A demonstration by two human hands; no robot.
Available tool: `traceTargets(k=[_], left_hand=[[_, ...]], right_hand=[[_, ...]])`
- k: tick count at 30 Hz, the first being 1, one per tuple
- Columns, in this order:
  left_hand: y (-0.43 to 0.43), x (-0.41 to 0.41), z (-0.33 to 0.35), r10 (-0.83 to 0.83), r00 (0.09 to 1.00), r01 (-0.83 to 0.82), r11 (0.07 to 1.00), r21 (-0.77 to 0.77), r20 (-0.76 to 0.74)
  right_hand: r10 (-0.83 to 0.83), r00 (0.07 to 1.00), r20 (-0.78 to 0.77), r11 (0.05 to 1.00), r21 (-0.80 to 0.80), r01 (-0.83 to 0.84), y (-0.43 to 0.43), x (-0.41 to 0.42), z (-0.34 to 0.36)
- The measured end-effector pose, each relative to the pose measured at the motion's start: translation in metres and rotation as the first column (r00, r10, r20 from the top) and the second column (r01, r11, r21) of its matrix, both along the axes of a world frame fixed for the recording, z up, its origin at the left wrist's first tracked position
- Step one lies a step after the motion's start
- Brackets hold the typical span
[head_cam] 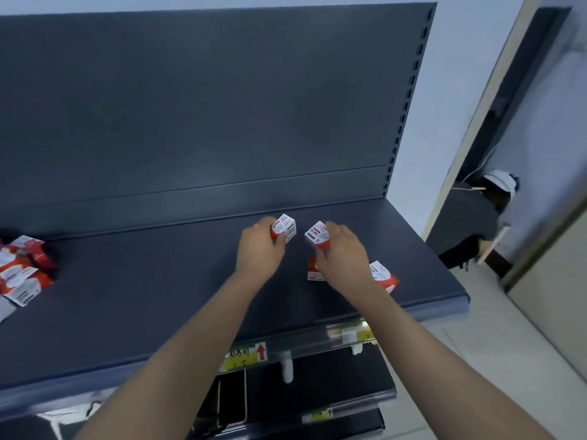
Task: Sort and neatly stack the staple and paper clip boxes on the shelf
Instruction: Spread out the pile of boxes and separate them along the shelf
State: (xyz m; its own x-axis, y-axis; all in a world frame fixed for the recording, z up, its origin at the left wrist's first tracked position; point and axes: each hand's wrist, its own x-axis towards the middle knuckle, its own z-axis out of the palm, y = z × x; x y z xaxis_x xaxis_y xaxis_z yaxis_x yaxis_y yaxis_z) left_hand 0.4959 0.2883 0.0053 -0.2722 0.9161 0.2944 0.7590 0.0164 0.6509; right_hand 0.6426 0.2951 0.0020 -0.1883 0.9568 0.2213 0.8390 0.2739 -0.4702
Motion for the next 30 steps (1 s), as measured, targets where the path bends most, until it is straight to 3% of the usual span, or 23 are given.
traceTargets(k=[7,13,21,25,30], left_hand=[[0.011,0.017,-0.022,-0.142,0.987,0.137,0.988,-0.071,-0.079],[0.015,0.019,-0.035,-0.279,0.936,0.246,0.955,-0.165,-0.215],[0.003,0.004,-0.021,-0.475,0.848,0.382,0.854,-0.353,-0.233],[-0.012,-0.007,-0.008,-0.387,0.886,0.295,0.895,-0.333,-0.256],[-0.035,-0.045,0.011,-0.114,0.948,0.055,0.979,-0.198,-0.297]], right_hand=[[-0.148,0.988,0.038,0.98,-0.129,0.152,0.016,0.017,-0.015],[-0.174,0.98,0.099,0.965,-0.18,0.19,0.022,0.021,-0.021],[-0.147,0.981,0.129,0.968,-0.185,0.169,0.023,0.013,-0.015],[-0.056,0.996,0.07,0.996,-0.062,0.061,0.021,-0.011,-0.002],[0.111,0.994,0.011,0.994,-0.026,-0.11,0.013,-0.062,0.017]])
